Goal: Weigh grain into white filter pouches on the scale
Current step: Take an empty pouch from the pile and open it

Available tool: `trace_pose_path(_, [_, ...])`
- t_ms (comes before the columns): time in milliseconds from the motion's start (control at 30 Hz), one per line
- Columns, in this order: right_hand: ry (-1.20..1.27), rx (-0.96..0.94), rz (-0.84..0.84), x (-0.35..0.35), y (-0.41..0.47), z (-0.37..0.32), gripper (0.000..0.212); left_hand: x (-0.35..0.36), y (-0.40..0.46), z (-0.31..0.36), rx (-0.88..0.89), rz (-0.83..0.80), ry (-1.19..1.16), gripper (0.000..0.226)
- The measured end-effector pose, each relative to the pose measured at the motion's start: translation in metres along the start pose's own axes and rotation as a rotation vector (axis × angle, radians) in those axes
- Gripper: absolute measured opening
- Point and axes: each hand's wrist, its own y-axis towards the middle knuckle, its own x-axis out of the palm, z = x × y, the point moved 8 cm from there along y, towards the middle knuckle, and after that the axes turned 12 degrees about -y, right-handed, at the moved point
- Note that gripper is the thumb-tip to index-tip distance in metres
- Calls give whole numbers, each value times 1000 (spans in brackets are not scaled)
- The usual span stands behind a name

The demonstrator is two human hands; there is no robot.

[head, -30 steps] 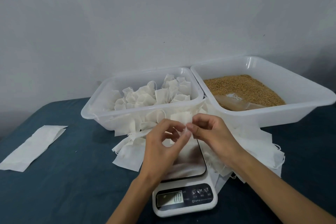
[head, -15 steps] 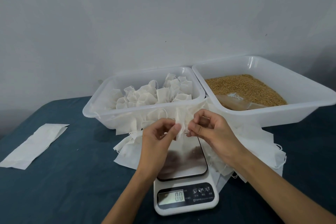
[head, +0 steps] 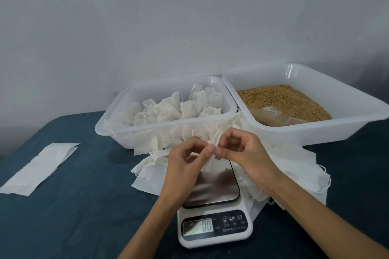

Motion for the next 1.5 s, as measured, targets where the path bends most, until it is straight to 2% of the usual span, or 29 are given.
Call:
trace_pose_path(300, [-156,-80,-7,3,-2,-6,21,-4,1,-2,-50,53,-34,17])
trace_pose_path(433, [-506,-209,175,-5,-6,-16,25,-9,2,-2,-51,111,-74,16])
trace_pose_path(500, [-596,-241,205,-3,-8,-19,25,-8,2,-1,-35,95,-56,16])
trace_pose_path(633, [-510,-178,111,4,-9,-14,10,-2,0,1,11,26,35,12])
trace_pose_path(700, [-437,-123,79,4,-7,-11,13,-1,0,1,24,6,75,10])
trace_pose_path(800, [-305,-76,120,-5,-3,-8,19,-2,0,3,36,16,138,13])
trace_pose_path(867, [-189,-23,146,-11,-1,-4,8,-8,0,5,7,86,90,14])
trace_pose_path(1033, [8,37,134,-14,-1,2,18,-14,2,-3,-127,113,-173,12])
trace_pose_path(1100, [-45,33,168,-16,0,2,20,-16,1,-2,-115,124,-168,21])
trace_pose_path(1200, [-318,-27,274,-25,-1,-3,17,-18,1,0,-85,134,-110,34])
trace_pose_path(1267, [-435,-71,315,-27,-2,-7,32,-17,1,0,-87,134,-88,40])
trace_pose_path(1333, [-472,-103,339,-29,-3,-10,37,-11,1,-1,-110,93,-96,48])
trace_pose_path(1400, [-463,-100,348,-30,-3,-6,31,-4,1,-1,-144,43,-118,58])
trace_pose_path(1500, [-386,-39,320,-29,-2,1,29,-4,0,-3,-168,54,-110,62])
